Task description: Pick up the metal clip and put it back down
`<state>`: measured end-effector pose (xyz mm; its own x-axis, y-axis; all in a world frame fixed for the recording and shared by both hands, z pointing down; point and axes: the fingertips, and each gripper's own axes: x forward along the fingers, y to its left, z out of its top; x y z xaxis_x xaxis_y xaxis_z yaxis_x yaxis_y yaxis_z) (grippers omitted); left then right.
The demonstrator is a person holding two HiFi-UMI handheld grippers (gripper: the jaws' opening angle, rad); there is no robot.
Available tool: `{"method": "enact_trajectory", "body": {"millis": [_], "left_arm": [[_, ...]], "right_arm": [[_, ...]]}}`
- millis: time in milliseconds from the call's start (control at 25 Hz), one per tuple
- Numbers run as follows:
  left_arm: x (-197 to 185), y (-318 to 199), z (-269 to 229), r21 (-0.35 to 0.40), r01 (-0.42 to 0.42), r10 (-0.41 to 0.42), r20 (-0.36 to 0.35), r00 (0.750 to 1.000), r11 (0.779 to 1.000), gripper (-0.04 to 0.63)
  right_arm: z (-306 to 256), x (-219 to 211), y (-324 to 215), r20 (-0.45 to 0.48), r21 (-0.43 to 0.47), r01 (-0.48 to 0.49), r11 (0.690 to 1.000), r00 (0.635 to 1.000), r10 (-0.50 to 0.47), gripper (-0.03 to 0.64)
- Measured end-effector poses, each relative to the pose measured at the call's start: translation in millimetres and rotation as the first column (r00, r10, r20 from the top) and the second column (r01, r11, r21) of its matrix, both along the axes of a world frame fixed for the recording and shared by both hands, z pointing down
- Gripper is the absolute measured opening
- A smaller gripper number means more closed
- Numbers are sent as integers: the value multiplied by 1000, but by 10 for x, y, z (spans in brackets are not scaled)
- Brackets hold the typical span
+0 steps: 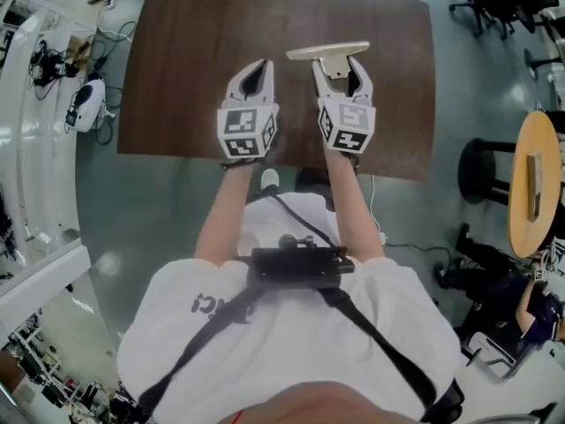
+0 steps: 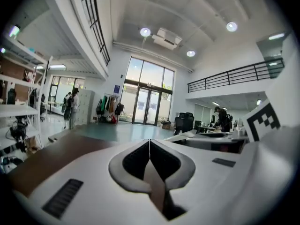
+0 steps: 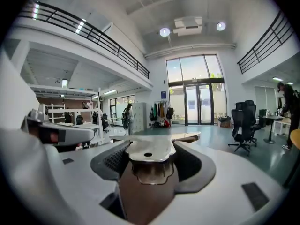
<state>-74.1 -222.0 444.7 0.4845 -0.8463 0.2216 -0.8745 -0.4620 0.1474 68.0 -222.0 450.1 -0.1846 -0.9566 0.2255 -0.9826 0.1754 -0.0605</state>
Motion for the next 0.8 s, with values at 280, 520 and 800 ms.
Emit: {"method": "enact_trajectory", "body": {"millis": [280, 520, 800], "left_arm": [[146, 312, -731, 154, -31, 36, -29, 999, 988, 14], [159, 532, -1020, 213, -50, 27, 110, 994, 976, 12], [120, 587, -1211, 310, -147, 130, 75, 989, 939, 12]], "right_arm": [[-955, 186, 407, 32, 201, -50, 978, 998, 45, 301], [-1453, 129, 647, 45, 298, -55, 953, 998, 43, 301], [-1477, -136, 633, 31, 321, -53, 946, 998, 46, 301]]}}
